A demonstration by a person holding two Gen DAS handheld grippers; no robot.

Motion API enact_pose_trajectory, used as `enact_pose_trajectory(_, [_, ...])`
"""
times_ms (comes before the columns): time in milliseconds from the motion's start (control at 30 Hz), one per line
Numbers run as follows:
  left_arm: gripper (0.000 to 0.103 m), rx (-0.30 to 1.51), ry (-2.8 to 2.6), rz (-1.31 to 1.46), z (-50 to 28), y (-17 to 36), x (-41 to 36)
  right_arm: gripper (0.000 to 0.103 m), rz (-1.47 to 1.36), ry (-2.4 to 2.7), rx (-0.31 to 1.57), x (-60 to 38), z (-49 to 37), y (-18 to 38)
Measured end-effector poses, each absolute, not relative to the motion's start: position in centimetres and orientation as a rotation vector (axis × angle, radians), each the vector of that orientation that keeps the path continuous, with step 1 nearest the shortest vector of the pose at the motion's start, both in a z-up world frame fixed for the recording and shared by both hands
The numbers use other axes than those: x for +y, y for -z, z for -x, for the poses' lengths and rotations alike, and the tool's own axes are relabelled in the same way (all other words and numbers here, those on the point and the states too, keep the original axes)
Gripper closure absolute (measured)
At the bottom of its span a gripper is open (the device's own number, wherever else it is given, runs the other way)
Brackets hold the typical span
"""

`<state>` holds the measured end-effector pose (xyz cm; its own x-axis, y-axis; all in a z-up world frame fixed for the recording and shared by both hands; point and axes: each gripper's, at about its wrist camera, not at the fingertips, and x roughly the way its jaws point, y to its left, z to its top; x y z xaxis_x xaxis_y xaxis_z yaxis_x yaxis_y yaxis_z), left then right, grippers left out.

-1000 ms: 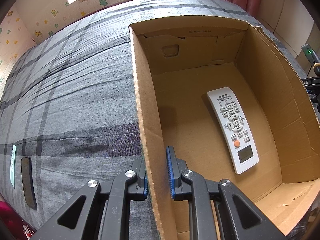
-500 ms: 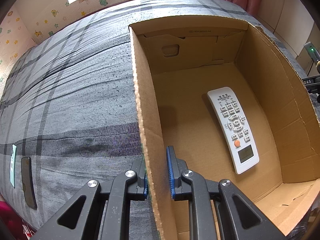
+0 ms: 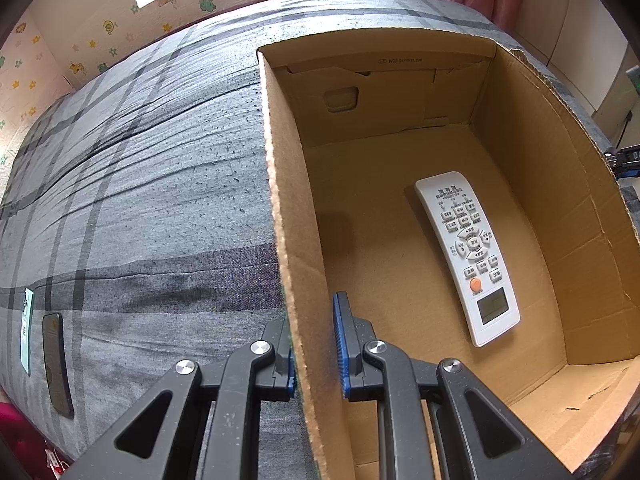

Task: Organize rigid objects
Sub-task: 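Close the right gripper around the black round cap, then lift the black cap with the right gripper and carry it over the box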

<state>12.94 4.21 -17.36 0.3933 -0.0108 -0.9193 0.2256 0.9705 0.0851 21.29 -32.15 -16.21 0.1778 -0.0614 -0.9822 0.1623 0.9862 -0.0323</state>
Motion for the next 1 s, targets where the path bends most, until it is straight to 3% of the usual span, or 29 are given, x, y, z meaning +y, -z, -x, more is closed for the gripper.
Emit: enact_pose_trajectory(1000, [0.087, 1.160, 0.154, -0.208, -13.1, 17.3, 4.1, 0.052, 0.073, -0.116, 1.293, -19.1, -18.5, 7.5])
